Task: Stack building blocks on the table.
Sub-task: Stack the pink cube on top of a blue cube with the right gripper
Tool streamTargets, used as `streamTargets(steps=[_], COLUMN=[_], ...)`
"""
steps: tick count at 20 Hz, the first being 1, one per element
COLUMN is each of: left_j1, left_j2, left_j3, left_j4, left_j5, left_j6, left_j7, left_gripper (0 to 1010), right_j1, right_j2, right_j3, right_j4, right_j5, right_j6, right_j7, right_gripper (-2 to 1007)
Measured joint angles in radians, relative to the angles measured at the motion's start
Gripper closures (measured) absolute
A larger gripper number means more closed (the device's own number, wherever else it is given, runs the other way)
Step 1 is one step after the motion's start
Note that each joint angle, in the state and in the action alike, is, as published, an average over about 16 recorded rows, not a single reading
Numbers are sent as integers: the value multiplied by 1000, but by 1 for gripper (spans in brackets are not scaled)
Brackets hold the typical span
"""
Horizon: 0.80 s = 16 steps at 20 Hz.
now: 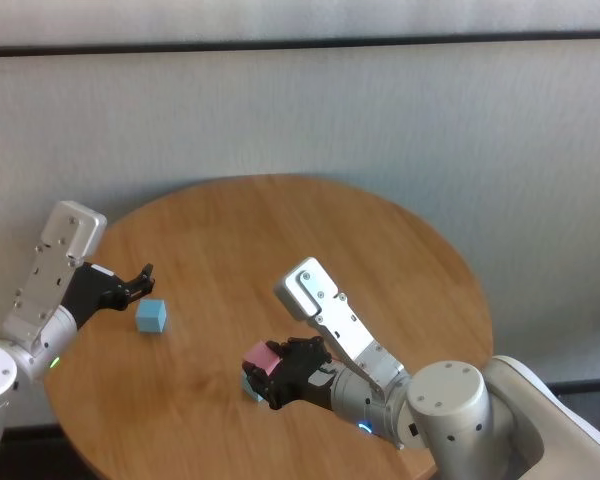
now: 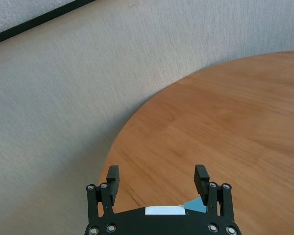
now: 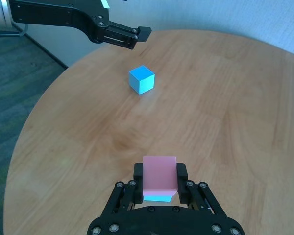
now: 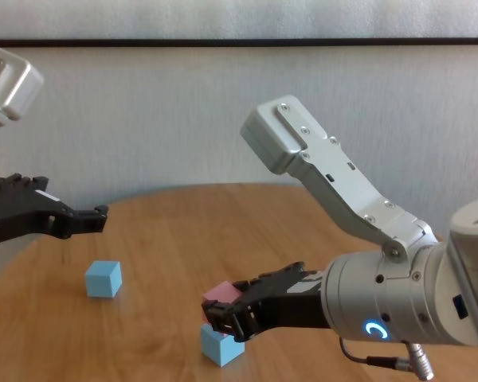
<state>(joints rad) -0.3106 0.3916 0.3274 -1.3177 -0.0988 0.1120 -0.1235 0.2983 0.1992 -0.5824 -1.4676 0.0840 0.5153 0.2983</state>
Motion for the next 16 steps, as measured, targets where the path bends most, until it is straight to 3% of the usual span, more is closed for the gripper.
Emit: streamTargets(steps=[16], left_j1=[0], left_j2=[0], left_j3=[0], left_j4=[0], left_j5=[0], left_j6=[0], left_j7=[0], left_gripper=[8], right_j1=[-2], right_j2=[-28], right_j3=[17], right_j4=[14], right_j5=[-28], right_j6=[10], right_j7=[14], right_gripper=[635])
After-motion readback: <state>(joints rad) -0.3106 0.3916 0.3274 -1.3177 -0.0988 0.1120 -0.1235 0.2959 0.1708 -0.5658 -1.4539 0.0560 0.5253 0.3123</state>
